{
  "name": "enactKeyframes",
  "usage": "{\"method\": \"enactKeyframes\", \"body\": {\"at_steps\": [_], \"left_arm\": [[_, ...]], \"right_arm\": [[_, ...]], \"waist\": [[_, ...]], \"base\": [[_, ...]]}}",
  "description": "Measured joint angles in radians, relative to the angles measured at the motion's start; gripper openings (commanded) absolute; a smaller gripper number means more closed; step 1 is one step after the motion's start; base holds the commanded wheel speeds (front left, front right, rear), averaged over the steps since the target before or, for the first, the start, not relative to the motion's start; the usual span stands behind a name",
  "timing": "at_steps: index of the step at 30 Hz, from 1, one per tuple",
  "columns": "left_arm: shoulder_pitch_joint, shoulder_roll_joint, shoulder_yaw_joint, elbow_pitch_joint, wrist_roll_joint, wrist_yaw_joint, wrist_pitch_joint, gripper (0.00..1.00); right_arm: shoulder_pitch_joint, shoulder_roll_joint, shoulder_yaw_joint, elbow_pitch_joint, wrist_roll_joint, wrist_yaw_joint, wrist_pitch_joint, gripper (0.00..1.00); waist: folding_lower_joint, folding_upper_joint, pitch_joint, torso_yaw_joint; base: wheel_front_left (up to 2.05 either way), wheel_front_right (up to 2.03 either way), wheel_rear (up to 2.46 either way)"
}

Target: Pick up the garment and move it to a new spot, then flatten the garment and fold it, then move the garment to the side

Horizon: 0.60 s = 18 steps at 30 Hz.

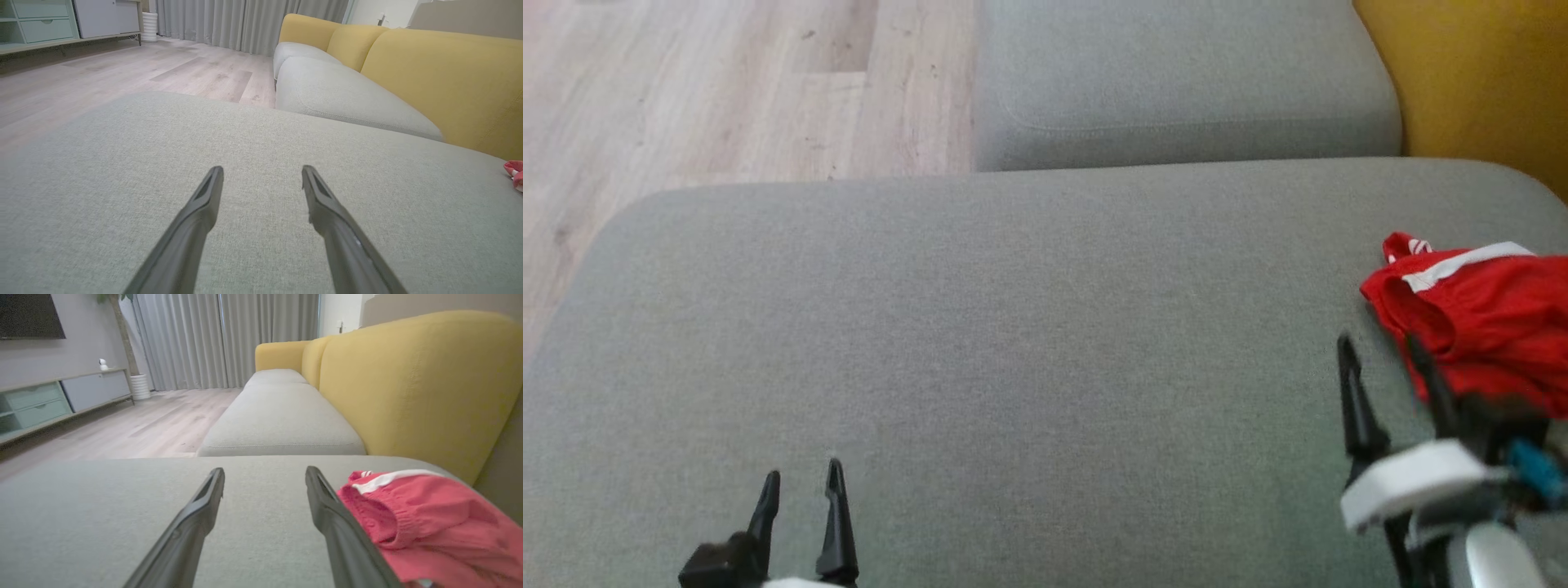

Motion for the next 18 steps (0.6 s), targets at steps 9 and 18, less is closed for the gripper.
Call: {"method": "enactKeyframes", "body": {"at_steps": [9,18], "left_arm": [[0.006,0.0,-0.009,0.022,-0.001,-0.006,0.0,1.0],[0.005,-0.008,-0.029,0.049,-0.012,-0.025,0.001,1.0]], "right_arm": [[0.122,0.001,0.044,0.0,0.063,0.0,-0.074,1.0],[0.146,0.002,0.078,0.021,0.041,0.0,-0.086,1.0]], "waist": [[0.0002,0.0,-0.012,0.016],[0.0002,0.0,-0.021,0.01]], "base": [[0.0,0.0,0.0],[0.0,0.0,0.0]]}}
